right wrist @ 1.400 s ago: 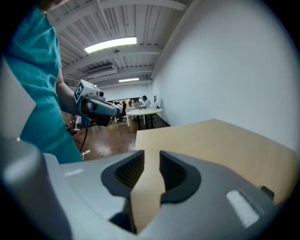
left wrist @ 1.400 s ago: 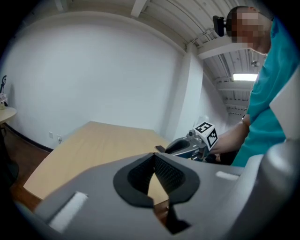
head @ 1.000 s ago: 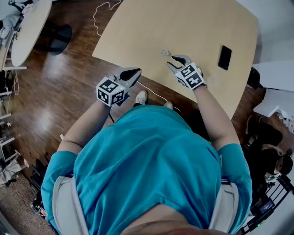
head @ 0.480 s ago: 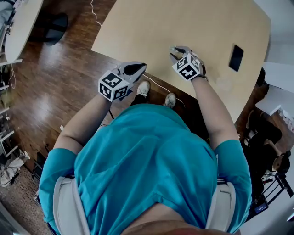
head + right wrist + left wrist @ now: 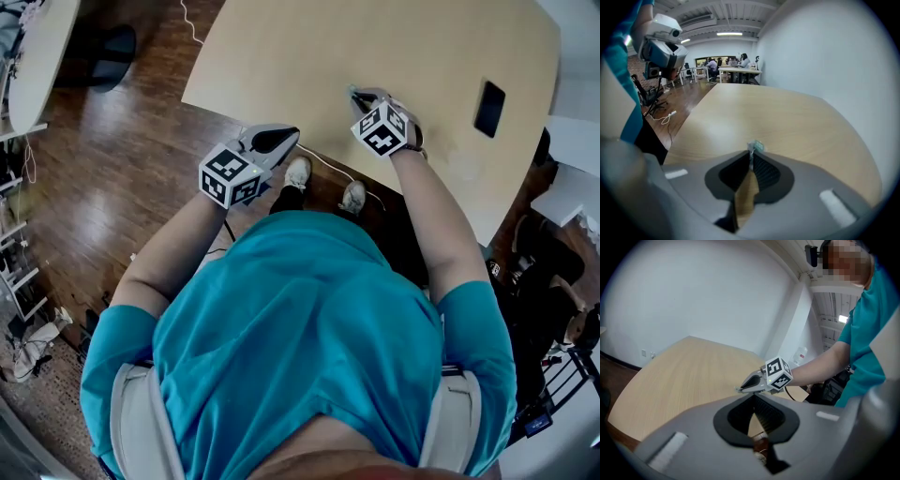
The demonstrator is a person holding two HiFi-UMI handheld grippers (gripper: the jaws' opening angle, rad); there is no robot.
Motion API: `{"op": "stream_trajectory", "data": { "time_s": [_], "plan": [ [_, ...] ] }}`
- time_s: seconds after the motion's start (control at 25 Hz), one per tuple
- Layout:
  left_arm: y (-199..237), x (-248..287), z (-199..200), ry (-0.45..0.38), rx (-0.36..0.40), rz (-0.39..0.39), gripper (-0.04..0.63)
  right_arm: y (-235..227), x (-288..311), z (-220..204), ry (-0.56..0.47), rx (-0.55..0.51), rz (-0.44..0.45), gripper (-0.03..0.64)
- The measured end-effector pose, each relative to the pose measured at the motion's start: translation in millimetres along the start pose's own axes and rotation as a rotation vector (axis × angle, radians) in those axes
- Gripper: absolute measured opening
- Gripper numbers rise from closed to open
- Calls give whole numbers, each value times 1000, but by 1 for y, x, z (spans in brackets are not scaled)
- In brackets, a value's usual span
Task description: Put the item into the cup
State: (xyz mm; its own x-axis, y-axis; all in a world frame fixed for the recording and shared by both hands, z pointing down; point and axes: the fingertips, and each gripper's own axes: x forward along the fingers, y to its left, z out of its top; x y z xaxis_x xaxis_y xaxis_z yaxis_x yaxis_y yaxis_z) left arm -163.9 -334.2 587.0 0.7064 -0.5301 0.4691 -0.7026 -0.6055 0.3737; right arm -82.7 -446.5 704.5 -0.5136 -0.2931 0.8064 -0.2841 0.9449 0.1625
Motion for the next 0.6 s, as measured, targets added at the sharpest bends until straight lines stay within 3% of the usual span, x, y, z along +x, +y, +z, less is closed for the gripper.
{"op": "stream_trajectory", "data": {
  "time_s": [0.24,0.6],
  "plan": [
    [-10,12,11,-3,12,-22,3,0,-31,9,-67,52,-31,20],
    [-39,44,49,-27,76,-77,3,1,-124,15,-194,162,-84,20]
  ]
}}
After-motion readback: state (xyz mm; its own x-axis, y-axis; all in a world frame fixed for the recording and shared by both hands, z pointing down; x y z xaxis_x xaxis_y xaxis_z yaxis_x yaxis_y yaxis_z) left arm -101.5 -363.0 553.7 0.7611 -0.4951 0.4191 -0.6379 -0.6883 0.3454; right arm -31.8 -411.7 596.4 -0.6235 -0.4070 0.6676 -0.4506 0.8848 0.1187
